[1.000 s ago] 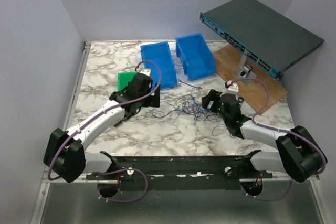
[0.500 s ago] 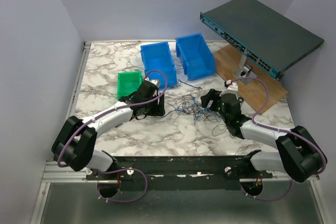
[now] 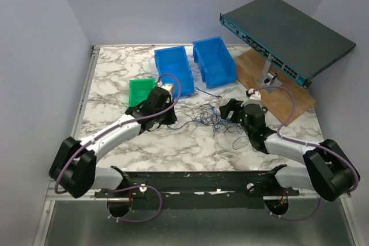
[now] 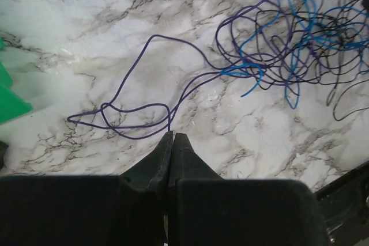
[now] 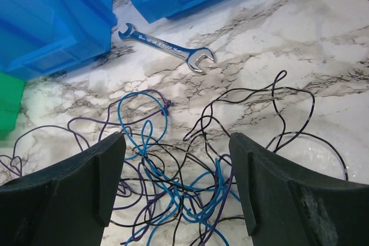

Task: Untangle the cables
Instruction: Untie the cable.

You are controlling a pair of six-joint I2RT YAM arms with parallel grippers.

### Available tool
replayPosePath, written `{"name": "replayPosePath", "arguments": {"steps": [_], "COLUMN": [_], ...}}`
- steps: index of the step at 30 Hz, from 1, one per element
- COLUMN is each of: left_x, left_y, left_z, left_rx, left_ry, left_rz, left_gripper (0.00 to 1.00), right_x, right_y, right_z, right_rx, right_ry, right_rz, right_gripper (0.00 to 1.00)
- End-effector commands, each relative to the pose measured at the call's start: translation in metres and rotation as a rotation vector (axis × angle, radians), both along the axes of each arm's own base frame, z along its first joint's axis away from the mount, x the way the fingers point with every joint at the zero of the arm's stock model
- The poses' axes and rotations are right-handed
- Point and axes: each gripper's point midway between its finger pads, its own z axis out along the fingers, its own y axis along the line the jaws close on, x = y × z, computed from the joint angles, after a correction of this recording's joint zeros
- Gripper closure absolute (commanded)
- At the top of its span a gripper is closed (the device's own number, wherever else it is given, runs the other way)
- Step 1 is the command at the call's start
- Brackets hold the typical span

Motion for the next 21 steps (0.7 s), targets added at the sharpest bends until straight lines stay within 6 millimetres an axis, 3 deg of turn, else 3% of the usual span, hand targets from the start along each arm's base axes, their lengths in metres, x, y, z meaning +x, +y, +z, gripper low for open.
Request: {"name": "replayPosePath", "arguments": {"steps": [1, 13, 21], "left_x": [0.003, -0.013, -0.027], "left_y": [0.006, 0.034, 0.019], "left_z": [0.036, 0.077, 0.130], "left_rx": [-0.038, -0.082, -0.207], "left_ry": [-0.136, -0.271, -0.296], "left_rz": [0.004, 0.069, -0.014], "left_gripper": [1.00, 1.00, 1.00], "right_x": [-0.006, -0.011, -0.011], "right_y": [0.013, 0.035, 0.067], "right_z": [0.013, 0.025, 0.040], "right_rx": [0.026, 0.014, 0.011], "right_ry": [-0.067, -0.106, -0.099], "right_rz": [0.083, 0.179, 0.288], "right_gripper": [0.20, 0.21, 0.21]}}
